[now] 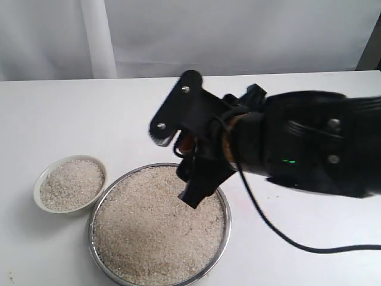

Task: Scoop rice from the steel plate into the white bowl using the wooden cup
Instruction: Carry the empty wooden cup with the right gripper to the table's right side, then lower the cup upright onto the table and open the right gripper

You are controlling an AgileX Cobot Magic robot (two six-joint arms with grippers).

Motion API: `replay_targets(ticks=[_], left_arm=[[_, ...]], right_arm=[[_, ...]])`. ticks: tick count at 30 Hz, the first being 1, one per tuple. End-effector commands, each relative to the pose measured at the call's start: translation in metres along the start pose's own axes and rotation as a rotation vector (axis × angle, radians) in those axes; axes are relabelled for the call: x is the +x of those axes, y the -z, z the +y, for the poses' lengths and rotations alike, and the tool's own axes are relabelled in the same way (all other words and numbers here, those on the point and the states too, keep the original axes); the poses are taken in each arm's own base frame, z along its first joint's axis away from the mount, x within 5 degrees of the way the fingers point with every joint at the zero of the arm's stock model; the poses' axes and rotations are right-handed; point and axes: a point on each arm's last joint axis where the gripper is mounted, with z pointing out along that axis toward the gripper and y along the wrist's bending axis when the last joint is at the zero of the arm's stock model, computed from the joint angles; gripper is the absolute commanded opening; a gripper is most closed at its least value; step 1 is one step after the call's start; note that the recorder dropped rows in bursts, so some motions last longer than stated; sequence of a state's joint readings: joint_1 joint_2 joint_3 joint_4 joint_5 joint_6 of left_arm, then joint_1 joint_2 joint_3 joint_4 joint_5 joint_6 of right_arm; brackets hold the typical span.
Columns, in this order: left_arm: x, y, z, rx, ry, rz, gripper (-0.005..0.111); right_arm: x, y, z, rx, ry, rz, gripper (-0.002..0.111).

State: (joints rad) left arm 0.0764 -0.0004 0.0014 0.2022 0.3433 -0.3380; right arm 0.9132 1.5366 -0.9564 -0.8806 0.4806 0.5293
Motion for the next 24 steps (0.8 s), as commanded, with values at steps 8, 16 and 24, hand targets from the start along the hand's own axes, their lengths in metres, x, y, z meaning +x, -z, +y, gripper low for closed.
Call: replay_targets(ticks=[8,16,24], left_arm=[[-0.001,0.0,-0.001,0.01,0.005,-0.005,0.0],[-0.001,0.0,-0.001,0.01,0.005,-0.005,0.0],[-0.001,0.0,-0.001,0.01,0.005,-0.005,0.0]], right_arm=[[0.048,0.009,-0.046,-0.079,-0.298,-0.253,0.0],[0.091,0.005,-0.069,0.044,-0.508,-0.434,0.0],[0.129,0.014,-0.075,0.371,-0.612,-0.566,0.0]])
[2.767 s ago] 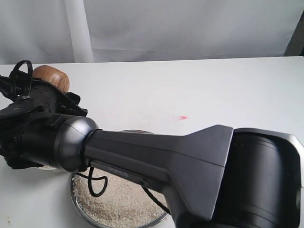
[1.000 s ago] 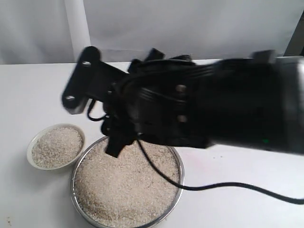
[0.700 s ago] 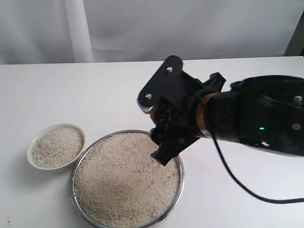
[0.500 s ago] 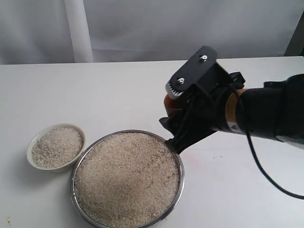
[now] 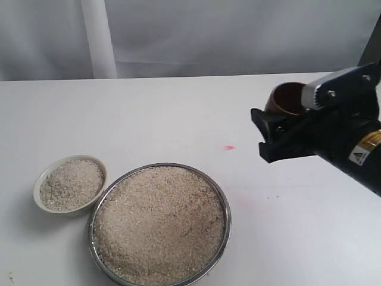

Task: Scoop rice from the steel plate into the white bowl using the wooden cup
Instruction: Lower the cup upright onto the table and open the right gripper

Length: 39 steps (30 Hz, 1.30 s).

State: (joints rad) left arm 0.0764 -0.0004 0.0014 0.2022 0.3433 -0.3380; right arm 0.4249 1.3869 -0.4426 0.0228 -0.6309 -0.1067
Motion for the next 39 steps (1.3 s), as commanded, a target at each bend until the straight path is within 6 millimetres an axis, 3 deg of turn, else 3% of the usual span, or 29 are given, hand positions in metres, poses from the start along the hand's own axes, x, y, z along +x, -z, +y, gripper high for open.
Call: replay_targets(ticks=[1,9,16,26,39], left_arm=[[-0.001,0.0,-0.001,0.01,0.005,-0.005,0.0],[-0.001,0.0,-0.001,0.01,0.005,-0.005,0.0],[-0.001,0.0,-0.001,0.01,0.005,-0.005,0.0],[-0.001,0.0,-0.001,0.01,0.005,-0.005,0.0],[-0.001,0.0,-0.001,0.01,0.005,-0.005,0.0]], right_arm=[[0.006,0.011,-0.016,0.183,-0.044,-0.119,0.0],[0.038,-0.011,-0.017,0.213,-0.024,-0.042,0.0],[0.062,-0.027,-0.017,0.248,0.005,-0.096,0.0],[0.112,-0.047,-0.013,0.24,-0.03,0.07,0.0],[0.123,-0.047,-0.012,0.244,-0.059,0.123,0.0]])
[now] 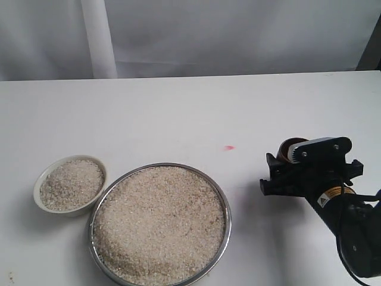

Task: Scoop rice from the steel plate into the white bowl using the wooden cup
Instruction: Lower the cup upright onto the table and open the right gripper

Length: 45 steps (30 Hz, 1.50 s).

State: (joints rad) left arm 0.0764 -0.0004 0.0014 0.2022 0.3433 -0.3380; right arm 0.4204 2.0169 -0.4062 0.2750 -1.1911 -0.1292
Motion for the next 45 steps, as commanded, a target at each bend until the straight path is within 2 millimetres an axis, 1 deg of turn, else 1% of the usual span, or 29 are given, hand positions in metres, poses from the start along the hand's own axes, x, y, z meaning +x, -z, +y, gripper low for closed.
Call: replay_targets(ticks=[1,8,23,25,28,30,33,35,37,39,42,45], left_arm=[[-0.0009,0.0001,-0.0008,0.01,0.005,-0.005,0.0],[-0.0009,0.0001,-0.0008,0.01,0.005,-0.005,0.0],[-0.0009,0.0001,-0.0008,0.01,0.005,-0.005,0.0],[-0.0009,0.0001,-0.0008,0.01,0.005,-0.005,0.0],[-0.0009,0.0001,-0.0008,0.01,0.005,-0.005,0.0],[-0.0009,0.0001,-0.0008,0.01,0.005,-0.005,0.0],[-0.0009,0.0001,-0.0008,0.01,0.005,-0.005,0.0],[-0.0009,0.0001,-0.0008,0.01,0.005,-0.005,0.0],[-0.0009,0.0001,-0.0008,0.01,0.005,-0.005,0.0],[-0.0009,0.0001,-0.0008,0.01,0.005,-0.005,0.0],[-0.0009,0.0001,-0.0008,0.01,0.005,-0.005,0.0],[-0.0009,0.0001,-0.0008,0.01,0.005,-0.005,0.0]], right_arm=[[0.0,-0.001,-0.0005,0.003,-0.012,0.006,0.0],[0.0093,-0.0004,0.0009,-0.012,-0.011,0.108,0.0],[0.01,-0.0003,0.001,-0.013,-0.011,0.116,0.0],[0.01,-0.0003,0.001,-0.013,-0.011,0.116,0.002],[0.01,-0.0003,0.001,-0.013,-0.011,0.116,0.016],[0.01,-0.0003,0.001,-0.013,-0.011,0.116,0.033],[0.0088,-0.0005,0.0007,-0.01,-0.01,0.103,0.063],[0.0072,-0.0006,0.0005,-0.008,-0.008,0.085,0.079],[0.0052,-0.0008,0.0002,-0.005,-0.004,0.063,0.089],[0.0046,-0.0008,0.0001,-0.004,-0.002,0.056,0.094],[0.0037,-0.0009,0.0,-0.003,-0.002,0.047,0.097],[0.0034,-0.0009,0.0,-0.002,-0.002,0.043,0.097]])
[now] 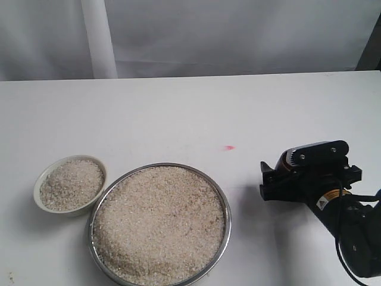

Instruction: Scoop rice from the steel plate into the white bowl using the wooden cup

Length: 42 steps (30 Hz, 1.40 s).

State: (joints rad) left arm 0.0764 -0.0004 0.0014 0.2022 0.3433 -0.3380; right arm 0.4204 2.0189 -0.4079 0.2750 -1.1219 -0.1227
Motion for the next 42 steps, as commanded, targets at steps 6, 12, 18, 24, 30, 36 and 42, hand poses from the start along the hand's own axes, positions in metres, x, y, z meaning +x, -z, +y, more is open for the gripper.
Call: replay_targets(ticks=[6,12,18,24,30,36,42], left_arm=[[-0.001,0.0,-0.001,0.01,0.005,-0.005,0.0],[-0.001,0.0,-0.001,0.01,0.005,-0.005,0.0],[-0.001,0.0,-0.001,0.01,0.005,-0.005,0.0],[-0.001,0.0,-0.001,0.01,0.005,-0.005,0.0],[-0.001,0.0,-0.001,0.01,0.005,-0.005,0.0],[-0.001,0.0,-0.001,0.01,0.005,-0.005,0.0],[-0.001,0.0,-0.001,0.01,0.005,-0.005,0.0]], right_arm=[[-0.017,0.005,-0.002,0.007,-0.007,-0.077,0.097],[-0.061,0.041,-0.011,0.006,-0.057,-0.252,0.097],[-0.081,0.114,-0.027,-0.014,-0.088,-0.44,0.088],[-0.074,0.149,-0.033,-0.039,-0.084,-0.511,0.0],[-0.075,0.15,-0.035,-0.021,-0.105,-0.519,0.0],[-0.074,0.15,-0.036,-0.014,-0.111,-0.517,0.0],[-0.074,0.15,-0.036,-0.014,-0.111,-0.517,0.0]])
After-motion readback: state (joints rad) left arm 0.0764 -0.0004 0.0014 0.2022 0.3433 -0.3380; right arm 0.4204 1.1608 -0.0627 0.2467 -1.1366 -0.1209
